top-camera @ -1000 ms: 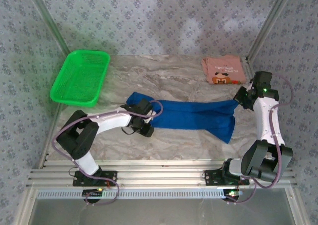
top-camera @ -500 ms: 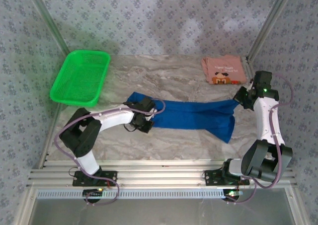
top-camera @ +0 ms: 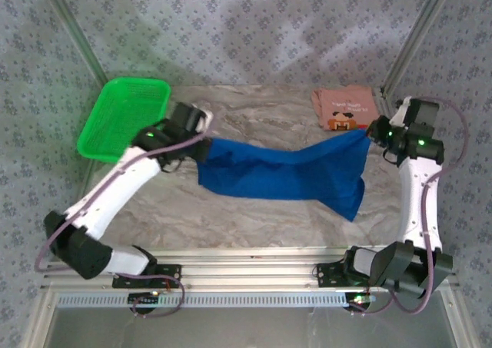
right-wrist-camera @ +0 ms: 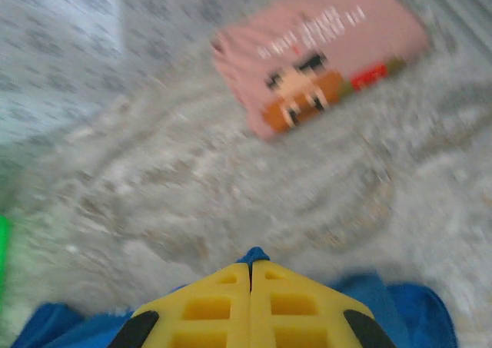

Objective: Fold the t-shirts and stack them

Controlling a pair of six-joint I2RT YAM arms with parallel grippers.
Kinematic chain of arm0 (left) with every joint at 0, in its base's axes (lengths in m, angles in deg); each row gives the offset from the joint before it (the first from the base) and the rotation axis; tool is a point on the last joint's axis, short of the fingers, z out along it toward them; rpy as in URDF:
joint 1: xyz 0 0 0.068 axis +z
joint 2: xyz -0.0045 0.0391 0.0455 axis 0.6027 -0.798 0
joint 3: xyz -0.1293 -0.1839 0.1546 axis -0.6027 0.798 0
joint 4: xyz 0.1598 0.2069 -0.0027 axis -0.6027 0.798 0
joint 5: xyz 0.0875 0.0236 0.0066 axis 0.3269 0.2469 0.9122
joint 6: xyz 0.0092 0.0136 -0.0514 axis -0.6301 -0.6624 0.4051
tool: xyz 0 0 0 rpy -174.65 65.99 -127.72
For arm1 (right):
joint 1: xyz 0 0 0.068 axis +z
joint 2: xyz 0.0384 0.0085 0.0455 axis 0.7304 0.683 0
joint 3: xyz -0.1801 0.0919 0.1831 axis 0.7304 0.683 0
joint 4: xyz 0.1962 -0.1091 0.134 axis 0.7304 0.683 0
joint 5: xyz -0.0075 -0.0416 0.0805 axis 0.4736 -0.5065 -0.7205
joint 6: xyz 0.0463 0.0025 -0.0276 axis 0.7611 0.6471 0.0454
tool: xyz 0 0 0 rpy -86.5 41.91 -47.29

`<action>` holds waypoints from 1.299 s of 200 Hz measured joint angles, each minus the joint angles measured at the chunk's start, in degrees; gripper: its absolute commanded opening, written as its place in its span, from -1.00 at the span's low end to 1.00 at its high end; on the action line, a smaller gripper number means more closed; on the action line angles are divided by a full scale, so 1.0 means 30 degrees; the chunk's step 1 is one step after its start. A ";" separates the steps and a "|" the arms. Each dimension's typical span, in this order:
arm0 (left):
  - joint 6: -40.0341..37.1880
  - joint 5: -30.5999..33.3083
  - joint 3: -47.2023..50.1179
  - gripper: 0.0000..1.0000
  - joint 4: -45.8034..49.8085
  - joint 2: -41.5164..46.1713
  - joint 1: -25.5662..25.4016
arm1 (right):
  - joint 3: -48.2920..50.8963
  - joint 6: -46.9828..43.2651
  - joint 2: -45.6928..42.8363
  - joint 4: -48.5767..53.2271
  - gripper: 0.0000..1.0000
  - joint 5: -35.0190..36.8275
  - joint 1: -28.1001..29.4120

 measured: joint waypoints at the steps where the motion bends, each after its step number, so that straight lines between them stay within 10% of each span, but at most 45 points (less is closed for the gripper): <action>1: -0.0029 0.0044 -0.0102 -1.00 0.0022 0.0044 0.0058 | -0.0058 0.0022 -0.0015 -0.0022 -1.00 -0.0029 0.0000; 126: -0.4386 0.1596 -1.5744 -1.00 0.0823 0.0182 0.1741 | -0.7861 0.5661 -0.3337 -0.4728 -1.00 -0.2805 -0.0291; 260: -0.8342 -0.0124 -2.1536 -1.00 -0.0211 0.0073 0.0714 | -1.2662 0.6994 -0.5340 -0.2324 -1.00 -0.3213 -0.0299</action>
